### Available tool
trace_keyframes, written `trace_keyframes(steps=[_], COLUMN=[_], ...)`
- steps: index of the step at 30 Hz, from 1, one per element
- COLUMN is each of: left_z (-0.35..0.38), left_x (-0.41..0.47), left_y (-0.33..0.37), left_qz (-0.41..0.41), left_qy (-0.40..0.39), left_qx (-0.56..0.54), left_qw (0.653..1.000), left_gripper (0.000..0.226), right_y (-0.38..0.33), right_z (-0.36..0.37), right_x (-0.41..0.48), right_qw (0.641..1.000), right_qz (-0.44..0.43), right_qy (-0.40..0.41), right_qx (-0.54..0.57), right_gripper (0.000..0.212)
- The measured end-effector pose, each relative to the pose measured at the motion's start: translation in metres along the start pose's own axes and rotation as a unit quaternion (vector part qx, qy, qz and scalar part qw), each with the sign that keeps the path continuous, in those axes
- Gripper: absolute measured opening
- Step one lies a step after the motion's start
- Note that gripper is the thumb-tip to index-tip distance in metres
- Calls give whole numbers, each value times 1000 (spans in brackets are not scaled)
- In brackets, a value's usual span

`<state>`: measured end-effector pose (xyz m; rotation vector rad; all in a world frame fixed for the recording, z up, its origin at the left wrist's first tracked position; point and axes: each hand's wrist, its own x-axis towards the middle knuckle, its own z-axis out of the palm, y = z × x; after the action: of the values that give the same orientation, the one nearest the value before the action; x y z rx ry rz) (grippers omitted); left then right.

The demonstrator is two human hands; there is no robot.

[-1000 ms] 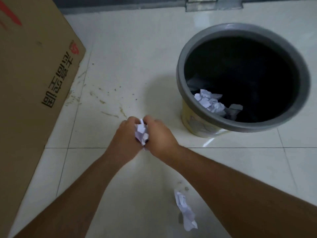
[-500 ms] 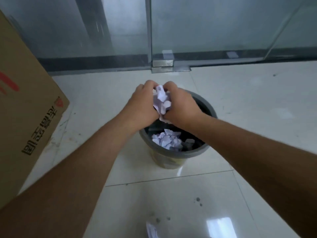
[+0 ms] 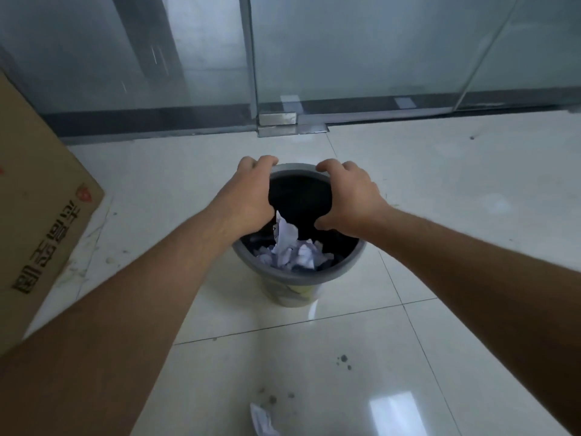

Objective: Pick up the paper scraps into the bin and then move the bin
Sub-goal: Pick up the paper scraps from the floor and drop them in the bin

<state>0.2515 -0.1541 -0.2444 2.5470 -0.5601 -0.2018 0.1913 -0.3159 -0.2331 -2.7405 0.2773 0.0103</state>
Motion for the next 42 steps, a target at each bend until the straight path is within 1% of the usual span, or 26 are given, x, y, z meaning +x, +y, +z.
trace_keyframes(steps=[2,4,5,7,9,10,11,12,14,16,18,20,22,25,28,29,31,35,36,38,40,42], left_z=[-9,-17,-19,-13,8,23,42,62,99,134,163,183,196,213,222,224,225,210,201,177,144,102], left_x=[-13,-29,-39,-62,-94,-113,-133,-154,-193,-222,-240,-251,-255,-257,-258,-257,-254,-240,-232,-212,-189,-171], left_y=[-14,-38,-54,-89,-118,-128,-136,-142,-146,-146,-142,-134,-127,-115,-111,-113,-118,-126,-126,-120,-116,-114], left_qz=[-15,-57,-84,-140,-186,-198,-208,-219,-248,-260,-256,-249,-260,-283,-310,-318,-331,-323,-328,-335,-322,-294], left_qy=[34,60,59,18,-66,-114,-166,-217,-298,-346,-366,-362,-343,-314,-308,-306,-286,-248,-227,-167,-111,-60], left_qx=[-31,-62,-69,-68,-51,-33,-20,-19,-55,-80,-82,-102,-143,-219,-263,-273,-307,-319,-327,-350,-364,-359], left_qw=[999,995,992,988,979,973,964,951,920,898,891,892,891,879,860,854,845,856,857,859,867,884], left_gripper=[71,63,59,49,43,45,51,61,81,95,103,99,90,72,42,40,51,59,59,51,46,48], right_y=[-21,-49,-63,-88,-98,-94,-84,-70,-33,5,34,48,51,40,28,26,23,11,5,-11,-34,-62], right_z=[2,11,20,45,81,103,126,148,188,220,247,269,286,298,299,298,292,274,268,253,232,204], right_x=[-10,-25,-34,-59,-84,-96,-107,-118,-143,-173,-201,-221,-232,-235,-227,-224,-216,-193,-183,-160,-133,-108], right_qw=[998,988,980,966,953,949,947,949,950,938,926,922,921,921,918,918,920,929,932,942,955,963], right_qz=[-56,-129,-164,-216,-238,-233,-213,-179,-68,30,69,85,100,118,129,126,115,86,76,53,22,-24], right_qy=[10,4,-8,-55,-129,-167,-201,-230,-284,-333,-364,-372,-368,-353,-350,-351,-349,-334,-327,-300,-251,-197], right_qx=[36,90,108,131,137,134,128,120,106,88,68,70,80,119,137,133,134,136,136,144,157,180], right_gripper=[84,73,69,63,60,59,58,59,68,86,99,106,104,82,44,39,48,54,55,55,50,42])
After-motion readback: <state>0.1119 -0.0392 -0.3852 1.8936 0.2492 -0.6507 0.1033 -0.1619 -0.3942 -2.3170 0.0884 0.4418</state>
